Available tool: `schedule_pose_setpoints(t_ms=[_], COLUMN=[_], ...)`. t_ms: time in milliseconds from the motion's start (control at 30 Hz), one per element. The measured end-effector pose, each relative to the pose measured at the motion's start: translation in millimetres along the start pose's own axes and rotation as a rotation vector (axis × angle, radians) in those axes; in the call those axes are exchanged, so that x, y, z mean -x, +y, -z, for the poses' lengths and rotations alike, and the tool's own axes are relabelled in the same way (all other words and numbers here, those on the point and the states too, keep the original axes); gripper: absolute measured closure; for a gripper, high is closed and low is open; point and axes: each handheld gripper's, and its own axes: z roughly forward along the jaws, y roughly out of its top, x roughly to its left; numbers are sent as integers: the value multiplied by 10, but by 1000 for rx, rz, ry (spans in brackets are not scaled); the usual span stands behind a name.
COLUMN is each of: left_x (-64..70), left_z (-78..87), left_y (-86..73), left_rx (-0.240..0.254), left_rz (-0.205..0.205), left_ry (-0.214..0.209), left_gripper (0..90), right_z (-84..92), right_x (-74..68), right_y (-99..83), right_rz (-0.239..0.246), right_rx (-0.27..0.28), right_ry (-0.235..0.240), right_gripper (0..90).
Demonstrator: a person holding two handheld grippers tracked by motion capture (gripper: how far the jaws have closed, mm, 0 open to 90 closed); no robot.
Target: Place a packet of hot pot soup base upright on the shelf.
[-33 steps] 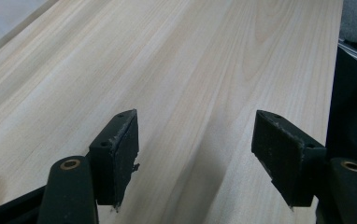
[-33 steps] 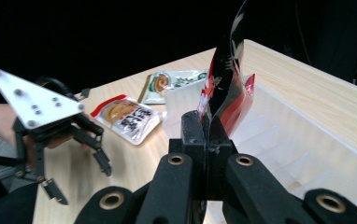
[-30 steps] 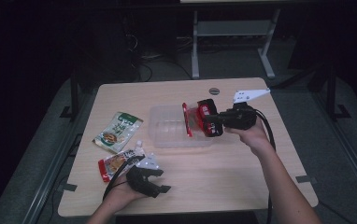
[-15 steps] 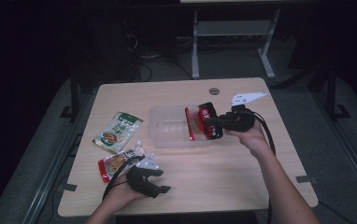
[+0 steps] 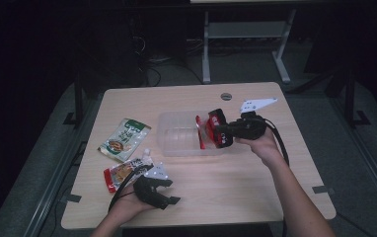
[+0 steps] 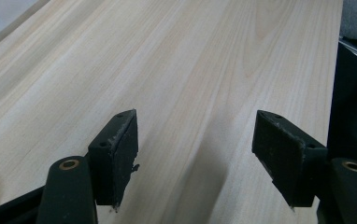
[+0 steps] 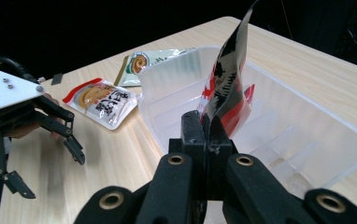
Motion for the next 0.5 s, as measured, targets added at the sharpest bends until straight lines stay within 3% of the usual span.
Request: schedule_pose_setpoints(t_ms=[500], left_x=[0], left_z=[-13], left_y=[-4], left_rx=[3], left_rz=[3], left_ry=[-6], left_gripper=[310], right_z=[-180], right_x=[55], right_y=[5], right_rz=[-20], right_rx=[-26], right_ry=[-2], right_gripper=[900])
